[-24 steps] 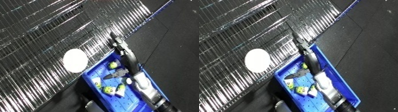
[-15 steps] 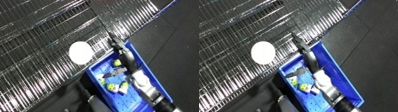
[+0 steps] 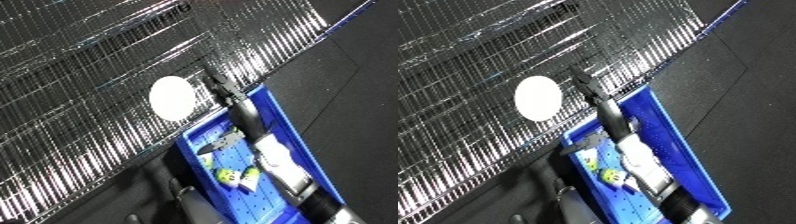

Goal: Pick up the object and place it into the box

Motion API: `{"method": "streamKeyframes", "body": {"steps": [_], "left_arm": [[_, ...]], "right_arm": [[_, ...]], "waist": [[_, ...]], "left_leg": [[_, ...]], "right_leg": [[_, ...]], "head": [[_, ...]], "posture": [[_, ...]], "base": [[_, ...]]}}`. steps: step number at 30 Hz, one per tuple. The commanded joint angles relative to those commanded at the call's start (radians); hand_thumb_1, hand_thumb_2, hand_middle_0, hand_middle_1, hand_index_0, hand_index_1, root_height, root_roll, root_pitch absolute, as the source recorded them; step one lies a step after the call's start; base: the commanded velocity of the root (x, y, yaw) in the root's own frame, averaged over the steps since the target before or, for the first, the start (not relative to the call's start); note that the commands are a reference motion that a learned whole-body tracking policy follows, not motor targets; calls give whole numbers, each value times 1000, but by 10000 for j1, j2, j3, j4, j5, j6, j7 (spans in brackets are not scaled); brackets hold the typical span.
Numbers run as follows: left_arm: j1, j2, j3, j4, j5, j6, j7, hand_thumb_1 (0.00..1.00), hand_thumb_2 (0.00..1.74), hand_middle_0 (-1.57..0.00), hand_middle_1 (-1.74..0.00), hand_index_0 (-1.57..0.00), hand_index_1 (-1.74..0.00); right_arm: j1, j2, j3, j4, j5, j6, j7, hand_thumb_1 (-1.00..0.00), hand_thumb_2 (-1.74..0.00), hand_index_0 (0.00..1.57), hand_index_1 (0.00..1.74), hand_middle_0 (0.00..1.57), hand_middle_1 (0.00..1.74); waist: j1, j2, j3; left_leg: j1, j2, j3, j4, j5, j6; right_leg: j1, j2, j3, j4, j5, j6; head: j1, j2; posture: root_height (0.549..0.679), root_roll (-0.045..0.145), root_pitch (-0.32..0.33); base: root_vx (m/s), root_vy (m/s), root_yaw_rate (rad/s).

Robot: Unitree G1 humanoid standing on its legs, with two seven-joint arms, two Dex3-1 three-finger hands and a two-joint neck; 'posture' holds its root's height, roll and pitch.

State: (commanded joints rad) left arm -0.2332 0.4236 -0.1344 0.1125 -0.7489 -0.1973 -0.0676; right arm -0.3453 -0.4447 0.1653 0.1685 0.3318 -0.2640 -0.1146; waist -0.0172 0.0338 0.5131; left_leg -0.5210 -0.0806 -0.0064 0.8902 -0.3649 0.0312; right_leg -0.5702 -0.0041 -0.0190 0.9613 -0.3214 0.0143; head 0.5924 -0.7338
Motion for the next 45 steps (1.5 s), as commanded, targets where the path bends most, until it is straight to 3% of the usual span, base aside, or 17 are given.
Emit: {"method": "streamKeyframes", "body": {"steps": [19, 34, 39, 45], "left_arm": [[-279, 221, -276, 8, -133, 294, 279, 1000, 1740, -1570, -1740, -1570, -1740], [-292, 252, -350, -36, -189, 253, 269, 1000, 1740, -1570, -1740, -1570, -1740], [-247, 252, -334, -42, -190, 204, 241, 1000, 1740, -1570, -1740, -1570, -1740], [-244, 274, -335, -66, -220, 182, 257, 1000, 1740, -1570, -1740, -1570, -1740]], "right_arm": [[-1623, 51, 341, 904, 632, 33, -221, 0, 0, 0, 0, 0, 0], [-1874, -57, 460, 1230, 664, 50, -128, -750, -1305, 1178, 1305, 1178, 1305], [-1764, -91, 434, 1273, 616, 102, -197, -1000, -1740, 1570, 1740, 1570, 1740], [-1685, -84, 390, 1271, 543, 30, -395, -1000, -1740, 1570, 1740, 1570, 1740]], "waist": [[303, 184, 69], [349, 180, 69], [342, 171, 69], [330, 155, 59]], "left_leg": [[-508, -102, 7, 652, -248, 81], [-635, -80, -17, 771, -277, 79], [-597, -67, -22, 695, -223, 71], [-491, -67, -44, 526, -147, 54]], "right_leg": [[-557, -66, -115, 652, -181, -64], [-673, -81, -186, 747, -219, -80], [-626, -77, -193, 689, -191, -77], [-523, -59, -197, 555, -142, -52]], "head": [[531, 597], [714, 703], [751, 739], [791, 861]], "posture": [[602, 66, -2], [600, 69, 4], [601, 69, 3], [604, 69, 2]], "base": [[38, -5, 63], [-8, -11, 20], [-23, -7, 3], [-34, -10, -2]]}}
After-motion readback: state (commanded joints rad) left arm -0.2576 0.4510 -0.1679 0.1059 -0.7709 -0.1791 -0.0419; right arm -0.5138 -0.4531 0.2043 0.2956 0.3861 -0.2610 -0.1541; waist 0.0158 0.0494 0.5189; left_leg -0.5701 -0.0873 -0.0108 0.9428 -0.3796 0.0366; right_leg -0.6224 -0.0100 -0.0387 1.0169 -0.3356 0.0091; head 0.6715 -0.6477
